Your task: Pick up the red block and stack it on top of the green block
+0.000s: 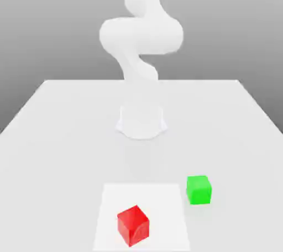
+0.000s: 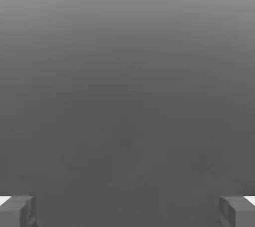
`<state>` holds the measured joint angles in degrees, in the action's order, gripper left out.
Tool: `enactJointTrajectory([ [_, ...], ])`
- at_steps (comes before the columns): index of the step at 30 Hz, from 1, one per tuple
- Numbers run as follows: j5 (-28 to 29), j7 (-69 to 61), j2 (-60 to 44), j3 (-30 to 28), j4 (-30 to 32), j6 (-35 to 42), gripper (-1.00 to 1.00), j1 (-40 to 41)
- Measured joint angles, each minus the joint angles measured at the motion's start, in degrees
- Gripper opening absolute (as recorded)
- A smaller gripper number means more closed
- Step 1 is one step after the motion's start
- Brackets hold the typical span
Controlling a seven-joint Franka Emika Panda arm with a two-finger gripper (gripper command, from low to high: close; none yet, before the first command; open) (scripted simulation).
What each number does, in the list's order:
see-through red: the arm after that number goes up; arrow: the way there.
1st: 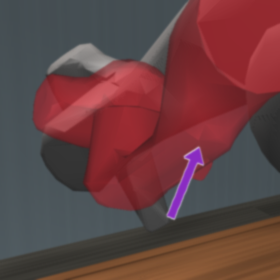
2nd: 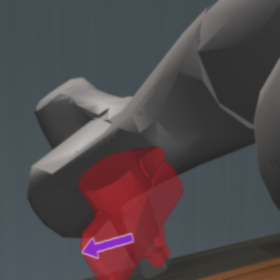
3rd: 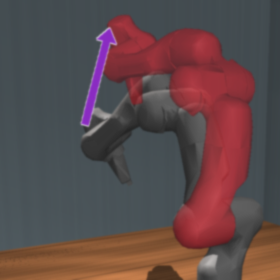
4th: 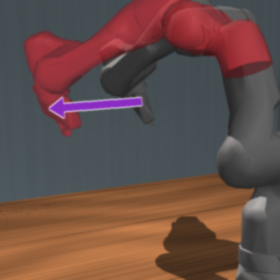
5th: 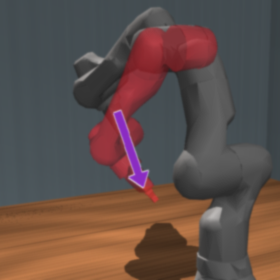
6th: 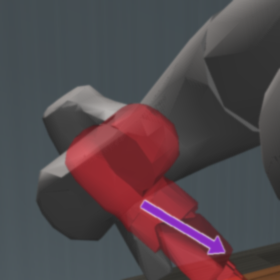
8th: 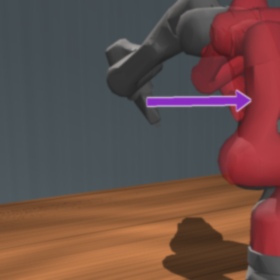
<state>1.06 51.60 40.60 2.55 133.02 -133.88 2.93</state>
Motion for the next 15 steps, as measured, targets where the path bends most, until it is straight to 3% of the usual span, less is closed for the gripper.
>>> enactJointTrajectory([
  [9, 4.9, 21.7, -19.2, 7.6, 4.5, -7.6, 0.00, 8.9],
  [15, 8.1, 35.9, -31.7, 9.6, 7.4, -12.5, 0.00, 11.8],
])
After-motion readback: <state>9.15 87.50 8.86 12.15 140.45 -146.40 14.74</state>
